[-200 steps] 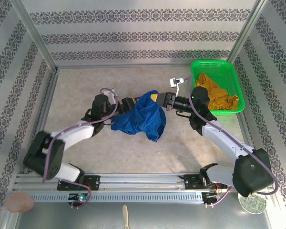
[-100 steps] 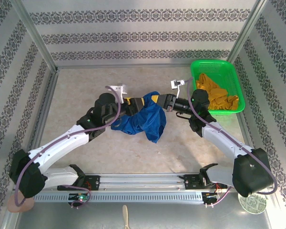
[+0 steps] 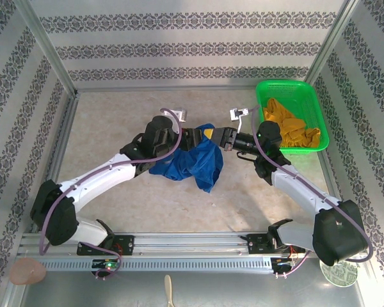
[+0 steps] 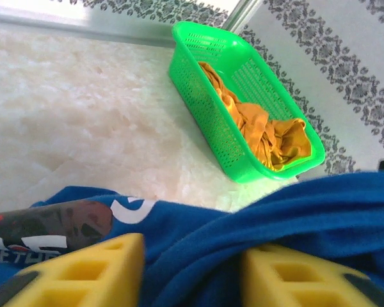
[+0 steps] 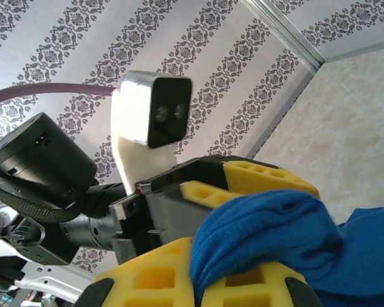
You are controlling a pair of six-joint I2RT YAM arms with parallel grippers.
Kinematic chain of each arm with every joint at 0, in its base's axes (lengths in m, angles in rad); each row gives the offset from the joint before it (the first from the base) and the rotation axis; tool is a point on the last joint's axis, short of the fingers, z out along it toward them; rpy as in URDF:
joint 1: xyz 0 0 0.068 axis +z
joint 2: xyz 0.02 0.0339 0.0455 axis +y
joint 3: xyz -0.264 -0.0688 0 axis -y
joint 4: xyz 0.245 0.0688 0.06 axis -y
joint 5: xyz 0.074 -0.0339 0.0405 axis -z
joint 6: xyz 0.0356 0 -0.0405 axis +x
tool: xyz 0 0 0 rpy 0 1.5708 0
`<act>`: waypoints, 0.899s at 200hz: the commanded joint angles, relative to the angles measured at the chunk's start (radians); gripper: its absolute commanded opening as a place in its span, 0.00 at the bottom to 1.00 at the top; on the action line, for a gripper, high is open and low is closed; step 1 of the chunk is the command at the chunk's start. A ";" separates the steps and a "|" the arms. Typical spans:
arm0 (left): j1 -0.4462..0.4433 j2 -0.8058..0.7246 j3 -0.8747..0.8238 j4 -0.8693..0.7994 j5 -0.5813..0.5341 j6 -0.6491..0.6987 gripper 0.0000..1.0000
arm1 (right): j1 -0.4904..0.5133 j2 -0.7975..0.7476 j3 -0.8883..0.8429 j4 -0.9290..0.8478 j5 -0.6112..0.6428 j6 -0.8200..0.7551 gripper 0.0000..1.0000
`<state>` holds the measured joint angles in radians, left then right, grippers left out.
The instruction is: Fold the inside-out t-shirt
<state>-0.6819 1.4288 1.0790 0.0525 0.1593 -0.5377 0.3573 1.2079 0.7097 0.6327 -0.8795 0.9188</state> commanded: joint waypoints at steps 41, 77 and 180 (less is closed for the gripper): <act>0.038 0.028 0.218 -0.170 0.150 0.068 0.00 | -0.031 0.011 -0.029 -0.010 0.056 -0.036 0.00; 0.169 -0.011 0.248 -0.030 0.581 -0.162 0.00 | -0.088 0.162 -0.048 -0.031 0.166 -0.054 0.04; 0.267 0.047 0.010 0.800 0.827 -0.713 0.00 | -0.072 -0.187 0.021 -0.459 0.349 -0.192 0.64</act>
<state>-0.4236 1.4654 1.1011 0.5900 0.9367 -1.1442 0.2707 1.1816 0.6895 0.3901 -0.6205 0.8402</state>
